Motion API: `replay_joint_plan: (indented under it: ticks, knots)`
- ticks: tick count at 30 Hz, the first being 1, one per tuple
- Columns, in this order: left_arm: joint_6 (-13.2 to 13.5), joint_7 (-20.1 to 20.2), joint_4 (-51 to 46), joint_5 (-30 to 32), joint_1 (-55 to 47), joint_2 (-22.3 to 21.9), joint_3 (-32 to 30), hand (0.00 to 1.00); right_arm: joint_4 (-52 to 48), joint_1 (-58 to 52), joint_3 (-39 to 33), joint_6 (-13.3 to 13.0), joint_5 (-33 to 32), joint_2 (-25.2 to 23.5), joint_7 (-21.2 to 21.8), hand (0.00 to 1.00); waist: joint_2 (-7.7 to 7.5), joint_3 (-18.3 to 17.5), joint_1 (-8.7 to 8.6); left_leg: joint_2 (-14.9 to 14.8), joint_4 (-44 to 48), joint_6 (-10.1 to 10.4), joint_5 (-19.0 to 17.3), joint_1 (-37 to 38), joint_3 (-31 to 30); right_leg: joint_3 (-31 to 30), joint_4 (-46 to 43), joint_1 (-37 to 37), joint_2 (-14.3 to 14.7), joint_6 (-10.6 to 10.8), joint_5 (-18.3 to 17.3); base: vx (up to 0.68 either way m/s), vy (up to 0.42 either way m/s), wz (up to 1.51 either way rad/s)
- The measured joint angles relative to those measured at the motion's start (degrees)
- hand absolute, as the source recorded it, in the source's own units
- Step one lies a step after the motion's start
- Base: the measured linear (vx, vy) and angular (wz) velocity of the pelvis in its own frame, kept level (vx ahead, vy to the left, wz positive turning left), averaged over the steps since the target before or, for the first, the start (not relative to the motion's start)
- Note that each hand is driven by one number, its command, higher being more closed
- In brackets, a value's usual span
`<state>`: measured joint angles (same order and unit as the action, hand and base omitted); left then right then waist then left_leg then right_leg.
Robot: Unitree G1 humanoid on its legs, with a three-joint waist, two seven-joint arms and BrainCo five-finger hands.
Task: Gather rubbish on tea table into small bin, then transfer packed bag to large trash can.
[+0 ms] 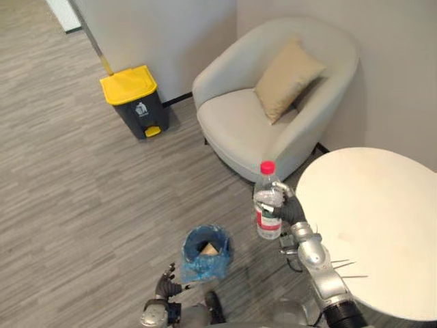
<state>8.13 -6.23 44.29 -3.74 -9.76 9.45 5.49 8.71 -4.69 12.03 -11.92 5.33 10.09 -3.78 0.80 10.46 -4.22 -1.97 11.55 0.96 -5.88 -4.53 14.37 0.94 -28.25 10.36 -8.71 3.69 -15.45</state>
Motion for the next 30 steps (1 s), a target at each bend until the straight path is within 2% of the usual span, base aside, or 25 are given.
replay_joint_plan:
  ticks: [1,2,3,5,7,9,10,12,15,17,20,23,25,28,30]
  knots:
    - [0.0,0.0,0.0,0.0,0.1,0.4,0.0,0.0,0.1,-0.2,0.5,0.0,0.3,0.1,0.2,1.0,-1.29,0.1,0.03,0.9,1.5,0.1,-0.1,-0.4,-0.8,0.1,2.1,0.0,-0.6,-0.4,2.1,0.12,-0.138,1.11]
    - [-0.1,0.0,0.9,0.0,0.8,-0.1,-0.1,0.0,1.4,-0.2,1.2,0.0,1.3,0.7,0.4,1.0,-0.64,0.7,-0.24,0.9,5.4,0.3,-1.4,-2.5,-3.5,1.3,1.6,-0.5,-1.2,1.1,2.5,0.13,-0.143,0.9]
    - [0.2,0.1,0.8,0.0,0.8,-0.8,-0.1,0.0,2.5,-0.1,2.1,0.1,2.2,2.3,0.6,1.0,0.79,0.3,0.53,0.0,7.1,0.8,-2.0,-4.7,-5.0,2.7,2.2,0.0,-0.4,0.7,2.3,0.12,-0.134,0.82]
    - [0.2,0.1,0.7,0.0,1.0,-1.0,-0.5,0.0,3.5,0.6,2.9,0.1,4.3,3.4,1.3,1.0,1.77,1.1,1.01,-0.5,8.0,1.1,-1.9,-7.3,-7.5,5.7,2.5,0.6,-0.2,0.1,1.9,0.08,-0.116,0.59]
    - [0.2,0.0,0.7,-0.1,1.4,-1.1,-0.9,0.0,4.4,1.2,4.1,0.1,5.4,3.8,1.4,1.0,1.83,2.5,1.96,-1.0,9.5,1.3,-1.7,-9.1,-8.6,7.5,1.3,1.2,0.2,-0.6,1.5,0.06,-0.152,0.53]
    - [0.3,0.0,0.7,-0.2,2.1,-1.2,-1.0,0.0,4.6,2.9,5.4,0.1,6.2,3.7,1.4,1.0,1.23,4.9,2.0,-1.5,11.8,1.4,-1.7,-10.9,-9.6,8.8,-1.5,2.4,0.3,-1.4,1.0,-0.02,-0.126,0.45]
    - [0.9,-0.1,0.4,-0.5,3.7,-1.2,-1.4,0.0,4.6,6.5,7.5,0.1,6.5,3.2,1.2,1.0,0.31,7.7,2.15,-1.9,14.5,1.4,-1.7,-14.0,-9.5,9.2,-5.8,5.7,0.0,-2.0,0.4,-0.08,-0.091,0.29]
    - [1.1,-0.2,-0.3,-1.0,5.6,-1.3,-1.6,0.0,4.6,9.8,9.0,0.2,6.5,2.5,0.8,1.0,0.04,9.7,2.45,-2.1,16.7,1.4,-1.7,-16.9,-9.4,9.2,-9.1,9.1,-0.4,-2.3,0.0,-0.13,-0.07,0.14]
    - [1.5,-0.8,-2.4,-3.7,9.1,-2.4,-3.3,0.0,4.7,16.0,12.1,1.3,6.8,0.3,-1.3,1.0,0.35,13.0,3.99,-3.1,20.7,1.8,-2.0,-22.5,-8.3,8.5,-13.8,15.1,-0.6,-2.6,-0.7,-0.19,-0.047,-0.07]
    - [2.2,-1.7,-3.6,-5.7,12.0,-2.7,-5.3,0.0,4.9,20.8,13.8,1.3,8.5,-1.9,-2.6,1.0,0.65,14.5,4.65,-4.1,26.4,1.9,-4.4,-30.3,-7.4,8.6,-18.2,21.8,-1.4,-3.2,-3.8,-0.33,-0.074,0.09]
    - [2.4,-3.2,-5.2,-7.9,15.8,-2.8,-7.4,0.0,5.9,25.6,13.2,2.4,8.9,-3.6,-4.6,1.0,0.91,17.2,4.96,-6.2,31.1,1.9,-4.4,-38.6,-5.7,9.2,-23.5,29.5,-2.3,-2.8,-5.2,-0.24,-0.067,0.33]
    - [2.8,-4.7,-6.9,-12.2,20.4,-3.7,-10.5,0.0,5.7,30.0,11.8,3.5,8.8,-3.9,-7.0,1.0,0.84,20.1,5.66,-7.1,36.6,1.7,-4.3,-48.7,-5.7,9.3,-29.5,39.0,-3.4,-3.0,-6.0,-0.23,-0.024,0.25]
    - [3.5,-5.5,-8.3,-14.2,22.8,-3.8,-12.3,0.0,5.7,32.3,9.7,3.9,8.8,-4.2,-8.8,1.0,0.71,20.7,6.57,-7.2,39.3,0.8,-3.8,-54.8,-5.7,8.5,-32.6,45.3,-3.7,-2.9,-6.0,-0.17,0.011,0.03]
    - [3.8,-6.6,-11.2,-16.4,25.4,-4.2,-14.8,0.0,5.7,37.2,7.4,5.4,8.9,-4.1,-11.8,1.0,0.63,21.0,6.71,-7.1,44.3,-0.4,-3.3,-64.1,-5.5,7.1,-37.8,54.9,-4.4,-2.9,-6.0,-0.08,0.019,0.01]
    - [4.1,-6.6,-12.6,-17.1,26.1,-4.2,-15.2,0.0,5.7,39.8,5.9,5.9,8.9,-4.2,-12.9,1.0,0.64,21.0,6.93,-7.1,45.7,-0.6,-3.4,-67.2,-5.4,6.5,-39.2,58.1,-4.4,-2.9,-6.0,-0.05,0.011,-0.03]
